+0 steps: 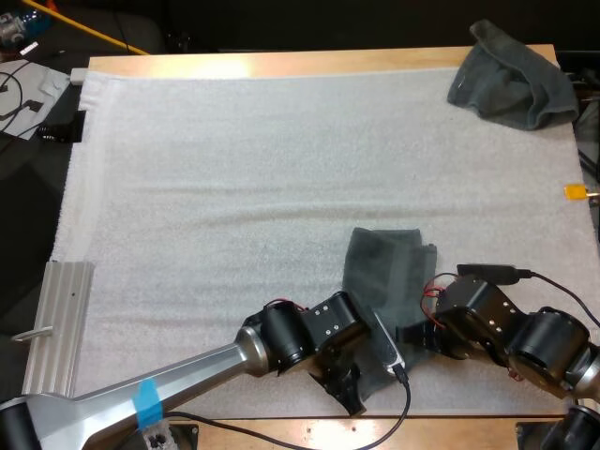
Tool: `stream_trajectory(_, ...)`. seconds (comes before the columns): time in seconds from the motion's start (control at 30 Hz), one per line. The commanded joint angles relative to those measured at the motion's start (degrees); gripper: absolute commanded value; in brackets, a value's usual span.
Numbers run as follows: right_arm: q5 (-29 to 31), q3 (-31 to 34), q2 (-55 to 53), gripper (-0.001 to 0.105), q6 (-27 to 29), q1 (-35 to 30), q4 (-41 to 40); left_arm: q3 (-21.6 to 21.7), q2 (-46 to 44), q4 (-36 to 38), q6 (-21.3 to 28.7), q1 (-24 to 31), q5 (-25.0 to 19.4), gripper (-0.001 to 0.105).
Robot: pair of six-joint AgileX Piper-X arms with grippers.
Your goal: Pick towel from pile, fold and stack
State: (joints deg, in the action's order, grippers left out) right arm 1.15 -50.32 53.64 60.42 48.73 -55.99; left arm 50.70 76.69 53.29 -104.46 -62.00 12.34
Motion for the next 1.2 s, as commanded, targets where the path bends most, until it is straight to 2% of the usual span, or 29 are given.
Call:
stream_trajectory(0.0,-0.4,-0.1,0.1,0.0,0.2,-0.1,-0.7,0.2,1.4,-1.9,0.3,-0.6,-0.1,0.053)
stream_trajectory(0.27,-0.2,-0.1,0.2,0.0,0.1,-0.1,-0.9,0.1,7.5,-6.2,0.1,-1.1,-2.4,0.052)
stream_trajectory(0.83,0.2,-0.3,-0.1,0.0,0.1,-0.1,-1.2,0.2,12.8,-7.9,0.1,-1.1,1.9,0.048)
stream_trajectory(1.17,0.0,-0.3,-0.4,0.0,0.2,0.0,-0.9,0.1,14.6,-6.8,-0.6,-1.2,2.1,0.029)
